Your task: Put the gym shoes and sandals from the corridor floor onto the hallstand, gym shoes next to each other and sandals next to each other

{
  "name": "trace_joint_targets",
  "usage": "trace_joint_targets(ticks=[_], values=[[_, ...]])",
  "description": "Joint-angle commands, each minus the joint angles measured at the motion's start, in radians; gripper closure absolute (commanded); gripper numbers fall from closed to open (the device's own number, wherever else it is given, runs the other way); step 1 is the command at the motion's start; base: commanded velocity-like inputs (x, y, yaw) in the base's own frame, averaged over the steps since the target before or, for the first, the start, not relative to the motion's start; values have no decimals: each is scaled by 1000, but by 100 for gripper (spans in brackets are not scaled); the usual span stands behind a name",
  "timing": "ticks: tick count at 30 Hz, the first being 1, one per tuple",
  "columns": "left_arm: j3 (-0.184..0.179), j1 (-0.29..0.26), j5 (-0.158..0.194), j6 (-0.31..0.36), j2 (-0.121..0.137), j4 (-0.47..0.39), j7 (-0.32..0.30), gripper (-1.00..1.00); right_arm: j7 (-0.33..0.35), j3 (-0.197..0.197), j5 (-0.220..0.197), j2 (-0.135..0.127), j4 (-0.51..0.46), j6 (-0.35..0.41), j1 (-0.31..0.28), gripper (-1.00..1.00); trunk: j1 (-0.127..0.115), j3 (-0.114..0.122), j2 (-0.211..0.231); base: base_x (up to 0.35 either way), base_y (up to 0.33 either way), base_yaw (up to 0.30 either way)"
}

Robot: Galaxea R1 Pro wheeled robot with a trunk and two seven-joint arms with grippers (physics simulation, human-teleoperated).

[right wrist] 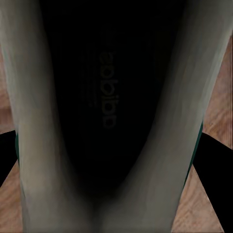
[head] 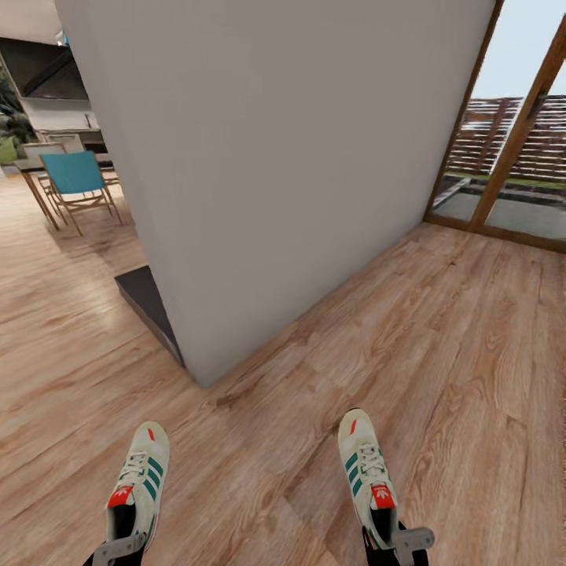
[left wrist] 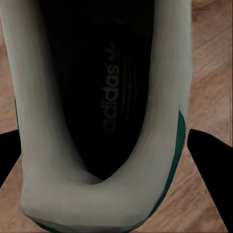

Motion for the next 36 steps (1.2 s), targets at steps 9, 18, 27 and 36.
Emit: trace_joint_targets(ticks=[9,18,27,36], values=[[8,0,-9,-4,-1,0,-7,100,-6,9,-7,-1,0,-3,-1,100,0,-1,0,296,-126,-279],[8,-1,-9,-4,-1,0,-7,100,-6,9,-7,-1,0,-3,-1,100,0,-1,0,285,-160,-279],[8,-1,-9,-4,-1,0,-7,100,-6,9,-7,-1,0,-3,-1,100,0,-1,0,311,-130,-279],[8,-1,-9,-4,-1,0,-7,100,-6,9,-7,-1,0,-3,-1,100,0,-1,0,333,-46,-279]])
